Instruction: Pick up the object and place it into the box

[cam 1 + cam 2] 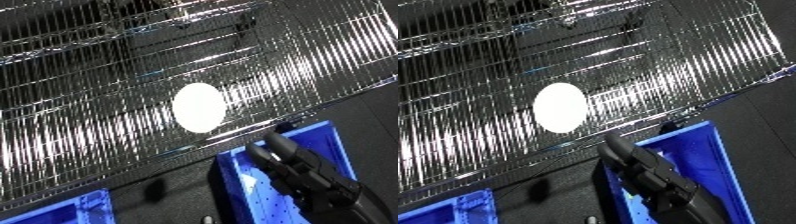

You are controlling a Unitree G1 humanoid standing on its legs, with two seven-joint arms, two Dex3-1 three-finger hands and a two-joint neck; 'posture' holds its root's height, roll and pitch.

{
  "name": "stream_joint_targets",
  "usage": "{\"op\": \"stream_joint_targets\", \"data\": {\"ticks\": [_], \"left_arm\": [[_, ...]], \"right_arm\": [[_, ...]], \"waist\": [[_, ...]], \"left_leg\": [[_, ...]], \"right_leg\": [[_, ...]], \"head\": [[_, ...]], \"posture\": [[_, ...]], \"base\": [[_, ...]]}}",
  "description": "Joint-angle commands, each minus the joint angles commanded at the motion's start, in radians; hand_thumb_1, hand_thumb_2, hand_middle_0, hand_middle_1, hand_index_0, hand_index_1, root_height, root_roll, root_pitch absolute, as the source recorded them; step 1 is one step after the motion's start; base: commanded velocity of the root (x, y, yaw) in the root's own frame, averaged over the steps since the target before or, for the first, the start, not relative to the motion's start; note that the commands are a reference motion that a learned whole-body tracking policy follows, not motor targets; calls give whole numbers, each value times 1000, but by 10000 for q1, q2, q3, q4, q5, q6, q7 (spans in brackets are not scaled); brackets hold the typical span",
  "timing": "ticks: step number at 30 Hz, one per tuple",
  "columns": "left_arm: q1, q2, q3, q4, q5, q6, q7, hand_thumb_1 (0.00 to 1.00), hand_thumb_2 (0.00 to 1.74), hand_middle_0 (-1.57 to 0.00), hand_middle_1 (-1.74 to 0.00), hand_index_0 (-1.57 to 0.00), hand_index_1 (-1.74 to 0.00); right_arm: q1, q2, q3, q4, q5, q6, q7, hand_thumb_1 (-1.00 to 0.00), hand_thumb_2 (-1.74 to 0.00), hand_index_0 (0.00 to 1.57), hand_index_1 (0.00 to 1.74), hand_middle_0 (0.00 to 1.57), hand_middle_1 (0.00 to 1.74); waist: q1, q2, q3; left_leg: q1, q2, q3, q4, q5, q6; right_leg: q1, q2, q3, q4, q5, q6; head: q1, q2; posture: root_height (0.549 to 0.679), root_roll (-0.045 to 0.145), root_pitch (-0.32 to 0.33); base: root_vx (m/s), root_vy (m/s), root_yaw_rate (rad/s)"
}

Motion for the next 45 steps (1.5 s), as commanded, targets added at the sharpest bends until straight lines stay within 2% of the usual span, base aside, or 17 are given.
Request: {"op": "stream_joint_targets", "data": {"ticks": [5,10,14,24,31,45], "left_arm": [[-64,-64,-49,-193,122,86,175,0,0,0,0,0,0],[-78,-117,-146,-467,233,176,394,0,0,0,0,0,0],[-108,-126,-231,-573,301,228,475,0,0,0,0,0,0],[-334,-158,-652,-844,328,327,614,0,0,0,0,0,0],[-422,-131,-892,-949,282,366,615,0,0,0,0,0,0],[-377,-100,-1400,-1328,172,424,599,0,0,0,0,0,0]], "right_arm": [[-563,-59,-229,391,-591,-369,-980,0,0,0,0,0,0],[-1189,-451,-44,990,-2018,-539,-2413,0,0,0,0,0,0],[-1806,-738,186,1673,-2784,-666,-3204,0,0,0,0,0,0],[-3431,-1337,1124,3557,-3671,-490,-4989,0,0,0,0,0,0],[-4327,-1551,1734,4877,-3390,-230,-5117,0,0,0,0,0,0],[-5652,-1534,2713,7407,-2841,89,-4427,0,0,0,0,0,0]], "waist": [[118,45,8],[271,98,94],[420,139,153],[788,344,347],[984,511,457],[1269,853,463]], "left_leg": [[36,-29,-25,5,15,21],[33,-80,-96,61,23,63],[-5,-129,-167,129,25,94],[-157,-307,-340,271,18,159],[-325,-412,-426,383,6,199],[-803,-600,-463,429,64,254]], "right_leg": [[72,-35,-74,19,-17,-50],[79,-70,-128,111,-39,-112],[59,-98,-169,217,-71,-161],[-47,-222,-275,448,-137,-267],[-221,-308,-313,624,-163,-324],[-788,-418,-348,845,-119,-384]], "head": [[131,-10],[356,-61],[581,-91],[1232,8],[1641,78],[2326,236]], "posture": [[649,45,54],[648,46,47],[647,46,43],[645,51,38],[643,55,41],[640,60,70]], "base": [[27,2,40],[24,-1,50],[17,-2,47],[14,2,70],[16,12,57],[15,19,47]]}}
